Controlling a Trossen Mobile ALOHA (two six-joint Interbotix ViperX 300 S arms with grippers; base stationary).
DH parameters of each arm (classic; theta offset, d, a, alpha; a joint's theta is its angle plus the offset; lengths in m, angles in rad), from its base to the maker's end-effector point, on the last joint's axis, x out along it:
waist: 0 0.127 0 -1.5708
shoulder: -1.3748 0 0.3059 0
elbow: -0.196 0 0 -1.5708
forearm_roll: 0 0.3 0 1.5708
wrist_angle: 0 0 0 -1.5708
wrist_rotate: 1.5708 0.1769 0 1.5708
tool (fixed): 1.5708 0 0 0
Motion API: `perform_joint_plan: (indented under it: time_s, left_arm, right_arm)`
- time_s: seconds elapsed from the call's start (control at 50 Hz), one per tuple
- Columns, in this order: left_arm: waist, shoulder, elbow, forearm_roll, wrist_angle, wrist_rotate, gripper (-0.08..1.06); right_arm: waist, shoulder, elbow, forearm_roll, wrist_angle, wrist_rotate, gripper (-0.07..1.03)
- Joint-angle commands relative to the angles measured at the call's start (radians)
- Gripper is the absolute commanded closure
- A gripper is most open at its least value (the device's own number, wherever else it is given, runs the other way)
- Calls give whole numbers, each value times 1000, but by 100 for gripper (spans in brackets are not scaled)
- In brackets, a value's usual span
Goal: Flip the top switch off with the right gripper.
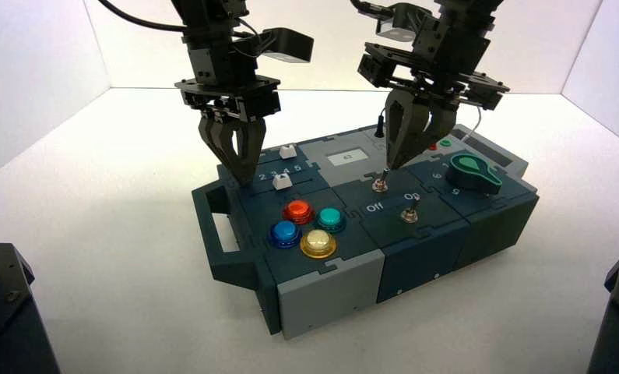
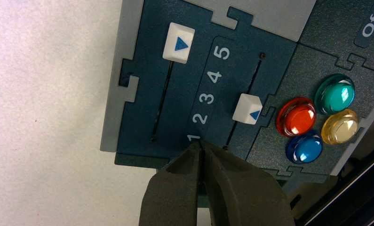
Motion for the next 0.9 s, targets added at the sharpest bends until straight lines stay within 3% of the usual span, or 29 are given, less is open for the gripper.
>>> perform_joint_plan:
  time_s: [0.02, 0.64, 0.9]
  left_arm:
    - [-14, 12, 14, 3, -6, 6, 101]
    - [-14, 18, 12, 3, -6, 9, 101]
    - [-14, 18, 14, 3, -6, 9, 101]
  right_arm:
    - [6, -12, -5, 8, -2, 0, 99]
    - [31, -9, 0, 29, -5, 2, 99]
    - [72, -6, -6, 55, -9, 6, 99]
